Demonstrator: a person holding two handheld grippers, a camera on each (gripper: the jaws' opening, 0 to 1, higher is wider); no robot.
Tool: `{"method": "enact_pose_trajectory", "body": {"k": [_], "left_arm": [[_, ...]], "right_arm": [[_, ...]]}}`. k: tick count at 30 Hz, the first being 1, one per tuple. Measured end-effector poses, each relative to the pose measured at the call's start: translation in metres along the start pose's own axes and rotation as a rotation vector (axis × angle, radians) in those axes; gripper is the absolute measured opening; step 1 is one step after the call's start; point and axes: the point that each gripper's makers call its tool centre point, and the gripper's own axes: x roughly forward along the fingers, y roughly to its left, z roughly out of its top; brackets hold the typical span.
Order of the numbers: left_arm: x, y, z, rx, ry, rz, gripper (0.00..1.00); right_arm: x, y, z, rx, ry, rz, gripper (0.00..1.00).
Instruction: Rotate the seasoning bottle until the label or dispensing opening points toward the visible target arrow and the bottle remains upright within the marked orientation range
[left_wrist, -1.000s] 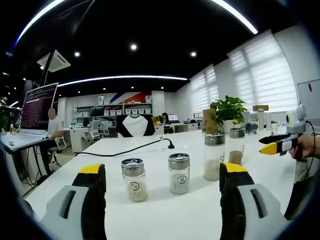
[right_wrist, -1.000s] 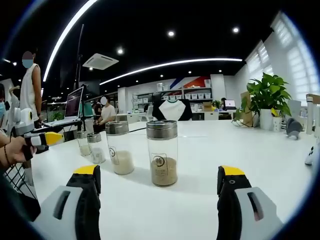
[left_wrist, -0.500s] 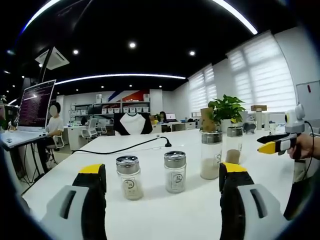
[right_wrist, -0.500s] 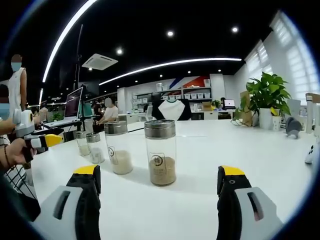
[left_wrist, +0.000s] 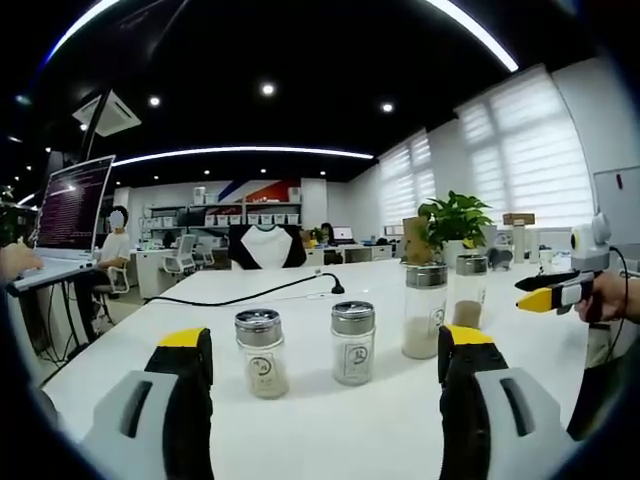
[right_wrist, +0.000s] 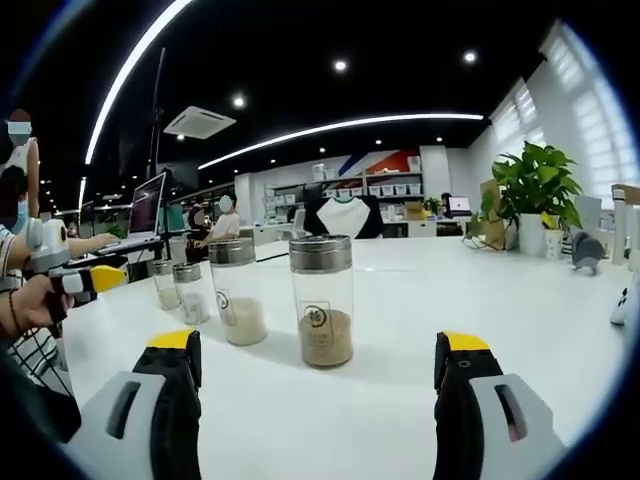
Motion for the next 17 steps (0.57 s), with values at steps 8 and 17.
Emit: {"method": "enact_pose_trajectory", "body": {"k": [8, 17], "left_arm": [[-0.0013, 0.0008, -0.003, -0.008, 0.005, 0.001, 0.98], [-0.0015, 0.0004, -0.0043, -0.009, 0.008, -0.002, 0.98]], "right_arm": [[0.0012, 0.0012, -0.0013, 0.0, 0.006, 0.002, 0.99], [0.0011, 0.0008, -0.0024, 0.003, 0.009, 0.0, 0.99]]}}
